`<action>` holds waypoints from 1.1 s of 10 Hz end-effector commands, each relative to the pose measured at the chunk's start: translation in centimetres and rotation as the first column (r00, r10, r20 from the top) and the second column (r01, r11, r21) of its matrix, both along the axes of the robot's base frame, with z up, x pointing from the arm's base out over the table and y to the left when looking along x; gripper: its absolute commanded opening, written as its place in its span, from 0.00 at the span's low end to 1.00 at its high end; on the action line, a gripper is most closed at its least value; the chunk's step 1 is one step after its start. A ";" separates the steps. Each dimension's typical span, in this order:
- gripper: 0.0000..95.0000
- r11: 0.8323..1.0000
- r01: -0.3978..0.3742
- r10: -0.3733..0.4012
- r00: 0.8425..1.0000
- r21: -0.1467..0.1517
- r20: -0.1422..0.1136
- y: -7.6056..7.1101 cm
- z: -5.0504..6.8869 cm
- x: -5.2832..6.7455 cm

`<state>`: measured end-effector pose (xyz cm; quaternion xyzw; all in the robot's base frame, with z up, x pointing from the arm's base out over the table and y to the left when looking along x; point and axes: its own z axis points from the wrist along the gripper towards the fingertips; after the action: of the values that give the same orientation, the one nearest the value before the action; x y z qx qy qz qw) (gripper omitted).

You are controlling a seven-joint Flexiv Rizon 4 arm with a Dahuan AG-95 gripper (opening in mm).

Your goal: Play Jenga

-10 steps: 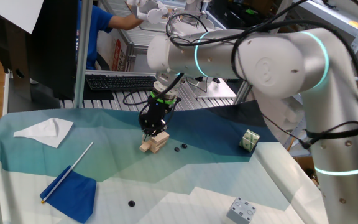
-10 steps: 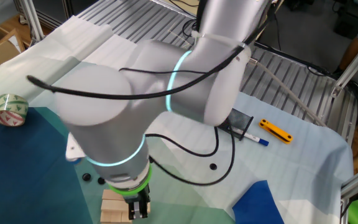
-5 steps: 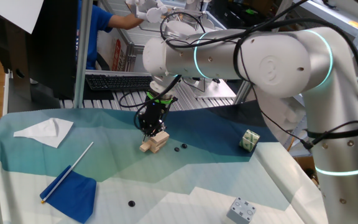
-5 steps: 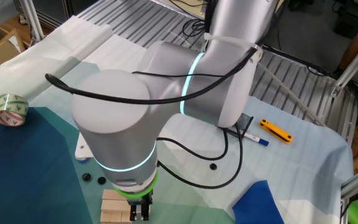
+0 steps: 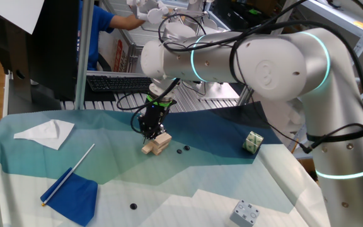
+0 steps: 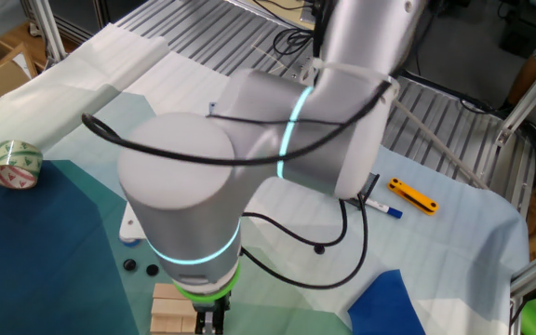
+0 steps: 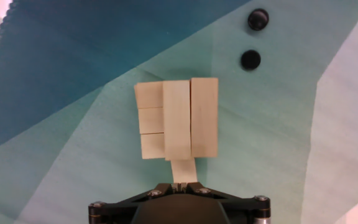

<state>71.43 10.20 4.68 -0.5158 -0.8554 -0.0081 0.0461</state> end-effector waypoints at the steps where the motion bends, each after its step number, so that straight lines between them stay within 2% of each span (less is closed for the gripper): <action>1: 0.00 1.000 0.003 -0.003 1.000 0.008 0.001 0.0 0.0 0.1; 2: 0.20 1.000 0.001 -0.001 1.000 0.017 0.003 0.0 -0.1 0.1; 6: 0.20 1.000 0.007 -0.007 1.000 0.021 0.010 -0.1 -0.3 0.2; 7: 0.40 1.000 0.015 -0.016 1.000 0.025 0.012 -0.1 -0.4 0.3; 11: 0.40 0.999 0.022 -0.022 1.000 0.026 0.011 -0.2 -0.6 0.5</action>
<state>72.03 10.03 4.02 -0.5244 -0.8497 -0.0229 0.0492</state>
